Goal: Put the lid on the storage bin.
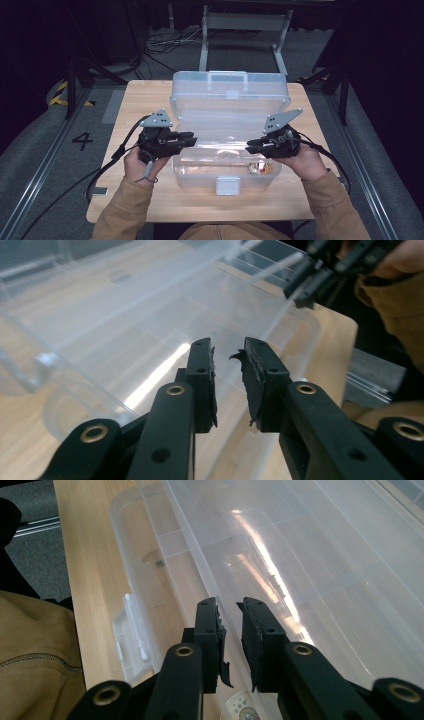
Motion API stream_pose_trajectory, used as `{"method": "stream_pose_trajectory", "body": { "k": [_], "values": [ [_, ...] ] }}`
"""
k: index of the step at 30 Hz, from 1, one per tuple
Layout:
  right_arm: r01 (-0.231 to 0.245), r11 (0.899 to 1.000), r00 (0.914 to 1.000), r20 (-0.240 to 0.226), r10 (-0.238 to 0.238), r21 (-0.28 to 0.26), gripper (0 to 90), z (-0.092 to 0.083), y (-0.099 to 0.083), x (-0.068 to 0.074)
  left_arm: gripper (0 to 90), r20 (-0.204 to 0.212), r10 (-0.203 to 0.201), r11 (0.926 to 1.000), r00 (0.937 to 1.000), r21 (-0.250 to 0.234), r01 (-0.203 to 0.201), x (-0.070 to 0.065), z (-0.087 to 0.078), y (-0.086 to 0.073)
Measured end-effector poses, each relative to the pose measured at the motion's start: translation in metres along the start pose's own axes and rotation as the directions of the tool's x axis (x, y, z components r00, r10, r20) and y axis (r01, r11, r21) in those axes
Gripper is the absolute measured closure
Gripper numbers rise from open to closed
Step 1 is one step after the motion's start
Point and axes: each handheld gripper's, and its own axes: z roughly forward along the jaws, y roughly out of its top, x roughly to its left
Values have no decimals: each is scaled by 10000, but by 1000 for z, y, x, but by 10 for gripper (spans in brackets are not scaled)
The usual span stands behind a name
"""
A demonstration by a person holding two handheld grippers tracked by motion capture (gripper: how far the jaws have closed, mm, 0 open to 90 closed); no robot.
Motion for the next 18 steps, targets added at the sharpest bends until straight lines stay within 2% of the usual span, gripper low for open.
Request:
{"method": "stream_pose_trajectory", "body": {
  "k": [3, 5, 11, 18],
  "values": [
    [-5, 10000, 10000, 37, 5, 4, 778, 0, 0, 0, 750, 52, -219, 9993, 9997, -304, 220, 3, 1, 5],
    [21, 10000, 10000, 44, -21, 23, 778, 0, 0, 0, 758, -142, -218, 9993, 9997, -310, 214, 4, 1, 8],
    [5, 10000, 10000, 55, -5, 2, 779, 0, -1, 1, 770, -316, -308, 9984, 9990, -487, 293, 5, -2, 11],
    [12, 10000, 10000, 57, -12, 38, 779, 0, 0, 1, 781, -681, -640, 9913, 9956, -1197, 555, 12, -8, 21]
  ]
}}
